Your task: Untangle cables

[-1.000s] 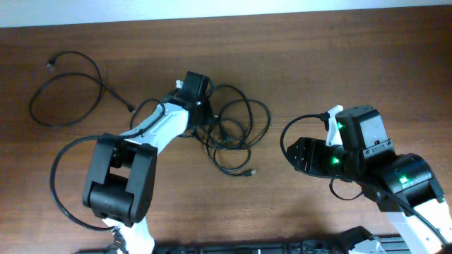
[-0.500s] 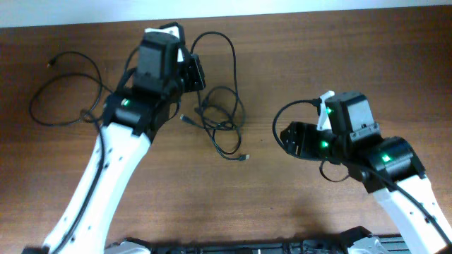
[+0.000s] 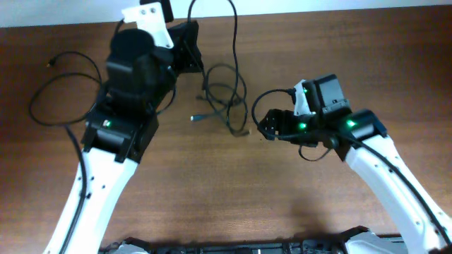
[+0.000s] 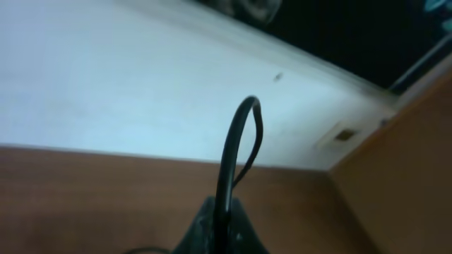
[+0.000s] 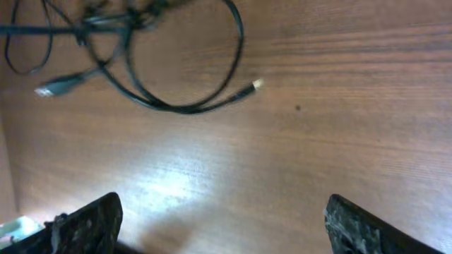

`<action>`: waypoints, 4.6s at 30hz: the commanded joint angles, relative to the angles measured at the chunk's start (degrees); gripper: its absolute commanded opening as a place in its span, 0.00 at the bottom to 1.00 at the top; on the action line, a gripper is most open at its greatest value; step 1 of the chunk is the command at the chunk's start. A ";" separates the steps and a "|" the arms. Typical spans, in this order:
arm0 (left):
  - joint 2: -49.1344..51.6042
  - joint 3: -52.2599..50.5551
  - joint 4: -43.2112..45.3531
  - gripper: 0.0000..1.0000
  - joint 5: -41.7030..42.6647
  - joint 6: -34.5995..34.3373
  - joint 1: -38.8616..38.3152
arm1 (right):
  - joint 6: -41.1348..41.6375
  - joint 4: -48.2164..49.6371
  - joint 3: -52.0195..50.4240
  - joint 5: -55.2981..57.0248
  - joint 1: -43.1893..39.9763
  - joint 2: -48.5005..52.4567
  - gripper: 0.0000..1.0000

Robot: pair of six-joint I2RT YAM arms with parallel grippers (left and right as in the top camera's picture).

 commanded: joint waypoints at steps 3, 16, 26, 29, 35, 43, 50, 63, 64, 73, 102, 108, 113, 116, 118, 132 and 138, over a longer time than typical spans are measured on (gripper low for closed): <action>-8.15 0.70 -0.35 0.00 1.33 4.04 -0.11 | 1.22 11.78 0.37 -5.70 -0.13 4.39 0.93; -11.93 0.70 -1.66 0.00 -0.92 8.46 -0.07 | 1.25 35.36 0.37 -10.54 6.60 10.60 0.78; -11.91 0.70 -7.32 0.00 -14.75 9.70 -0.07 | -0.57 24.96 0.37 -11.89 4.26 10.60 0.84; -11.93 0.70 -7.06 0.00 -14.73 9.42 -0.09 | -3.52 26.80 0.37 -18.78 4.17 10.60 0.85; -11.93 0.70 -7.02 0.00 -14.49 3.17 -0.09 | -11.54 30.82 0.37 -17.25 8.90 10.62 0.90; -12.92 0.70 -6.71 0.00 -12.07 2.10 -0.24 | -7.65 35.39 0.37 -3.17 10.69 10.73 0.90; -13.31 0.70 -5.88 0.00 -15.63 2.12 -0.22 | -7.39 30.69 0.37 -14.73 12.66 10.71 0.99; -13.31 0.70 -3.17 0.00 -16.65 -2.45 -0.24 | 2.69 26.53 0.37 -9.20 14.62 10.80 0.99; -13.31 0.70 -3.19 0.00 -16.65 -2.58 -0.24 | 5.55 26.88 0.37 -8.79 15.17 10.82 0.97; -13.33 0.70 -3.10 0.00 -14.05 -2.58 -0.24 | 17.90 27.06 0.37 10.08 22.16 10.84 0.64; -13.66 0.70 -2.97 0.00 -11.04 -2.58 -0.24 | 19.21 33.31 0.37 -1.42 22.36 14.43 0.50; -13.66 0.70 -2.64 0.00 -8.63 -2.60 -0.24 | 24.90 33.70 0.37 2.40 22.36 14.43 0.46; -13.66 0.70 -2.29 0.00 -7.56 -2.64 -0.24 | 25.62 33.73 0.37 8.70 22.36 14.43 0.46; -13.66 0.70 -2.32 0.00 -7.54 -3.80 -0.24 | 28.44 33.77 0.37 14.12 22.36 14.43 0.46; -13.88 0.70 -2.27 0.00 -7.58 -3.91 -0.24 | 29.57 34.56 0.37 15.02 22.36 14.43 0.46; -13.97 0.70 -1.68 0.00 -9.77 -3.85 -0.22 | 29.40 26.73 0.37 15.08 23.54 14.49 0.27; -13.97 0.70 -1.73 0.00 -9.55 -3.85 -0.24 | 18.01 26.77 0.37 17.33 23.54 14.51 0.45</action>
